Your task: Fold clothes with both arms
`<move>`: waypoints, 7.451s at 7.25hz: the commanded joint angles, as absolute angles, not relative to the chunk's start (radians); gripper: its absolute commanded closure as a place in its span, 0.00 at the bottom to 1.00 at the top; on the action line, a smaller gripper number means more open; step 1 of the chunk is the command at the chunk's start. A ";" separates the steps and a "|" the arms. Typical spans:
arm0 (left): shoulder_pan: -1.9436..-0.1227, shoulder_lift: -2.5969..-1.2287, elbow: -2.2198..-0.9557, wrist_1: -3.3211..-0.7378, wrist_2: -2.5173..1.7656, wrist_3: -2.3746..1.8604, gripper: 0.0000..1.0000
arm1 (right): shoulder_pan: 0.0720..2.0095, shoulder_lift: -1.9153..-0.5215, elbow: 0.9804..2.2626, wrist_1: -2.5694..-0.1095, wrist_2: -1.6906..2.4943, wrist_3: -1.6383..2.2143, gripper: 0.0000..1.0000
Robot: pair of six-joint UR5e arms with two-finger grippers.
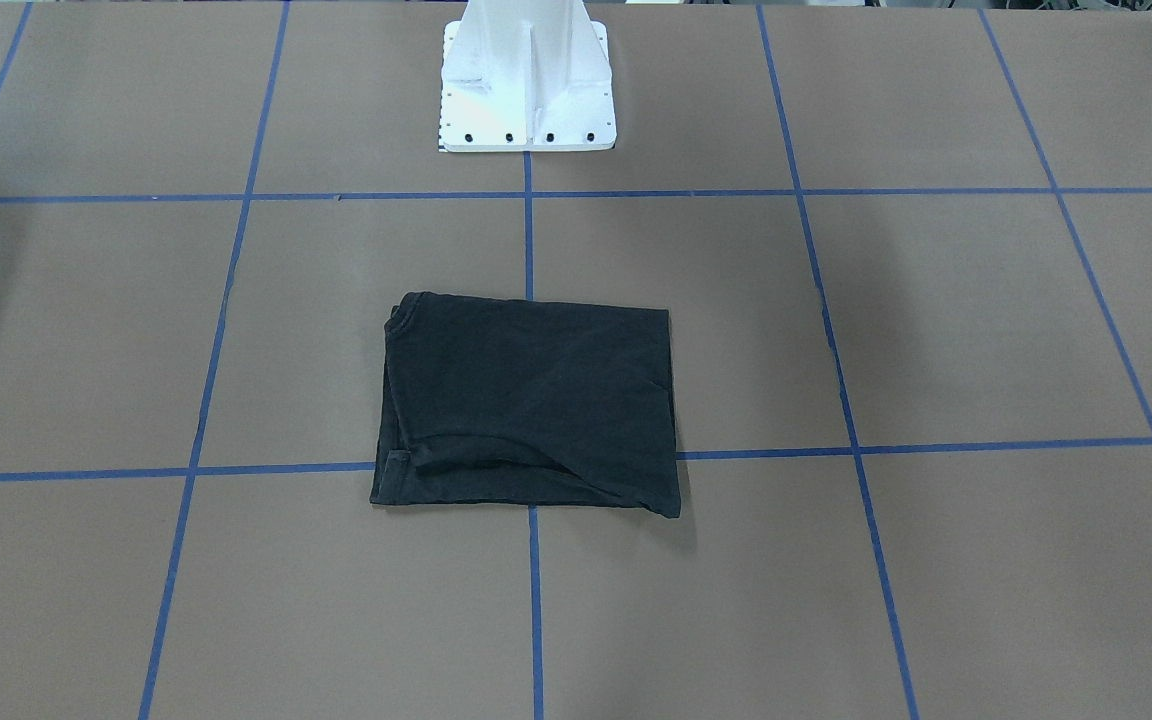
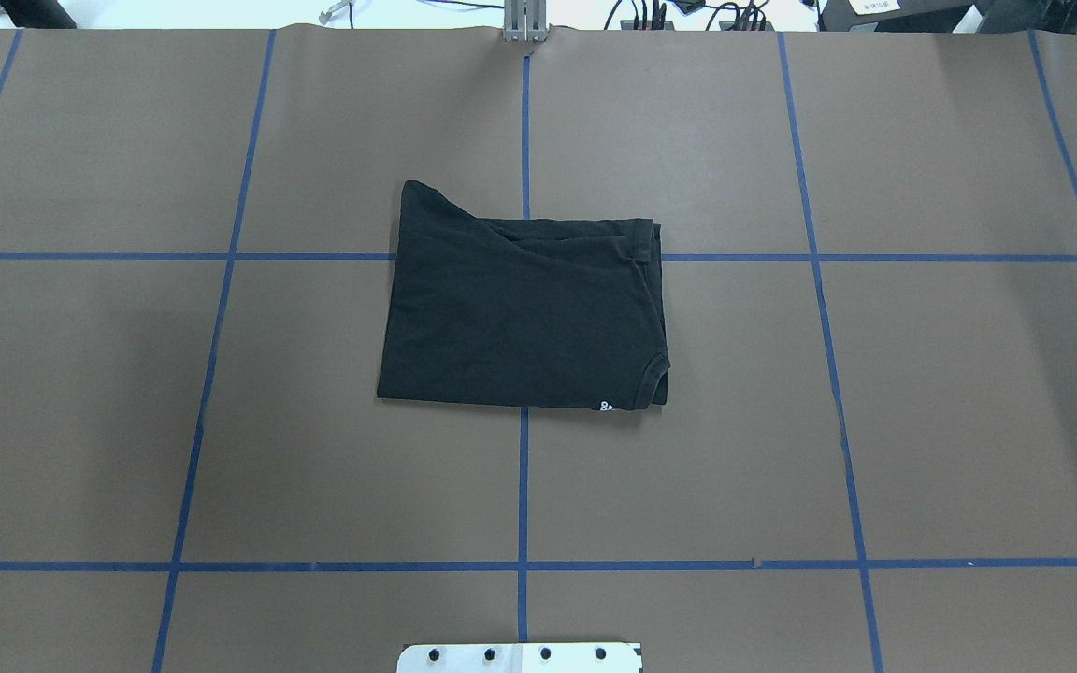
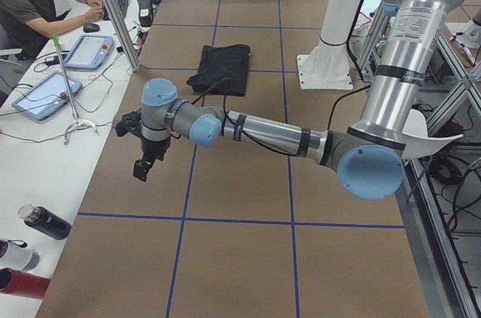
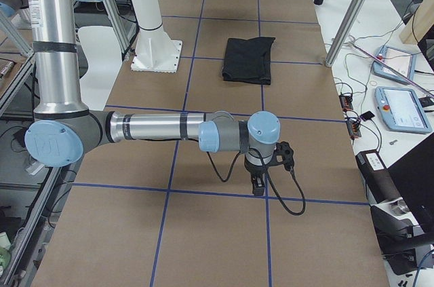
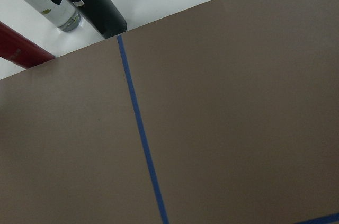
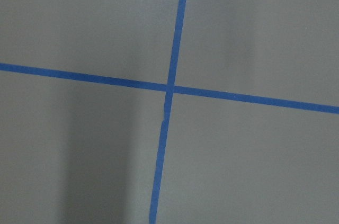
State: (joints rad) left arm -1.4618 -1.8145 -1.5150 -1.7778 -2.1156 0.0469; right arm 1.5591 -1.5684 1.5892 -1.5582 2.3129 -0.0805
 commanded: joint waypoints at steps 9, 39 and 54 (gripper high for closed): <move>-1.546 -1.502 -1.697 -1.568 -2.342 0.195 0.01 | 1.565 -1.624 1.585 -1.566 2.410 -0.075 0.00; -1.545 -1.572 -1.681 -1.516 -2.318 -0.003 0.01 | 1.563 -1.707 1.855 -1.621 2.347 0.129 0.00; -1.543 -1.577 -1.614 -1.600 -2.319 -0.003 0.01 | 1.563 -1.709 1.853 -1.621 2.350 0.129 0.00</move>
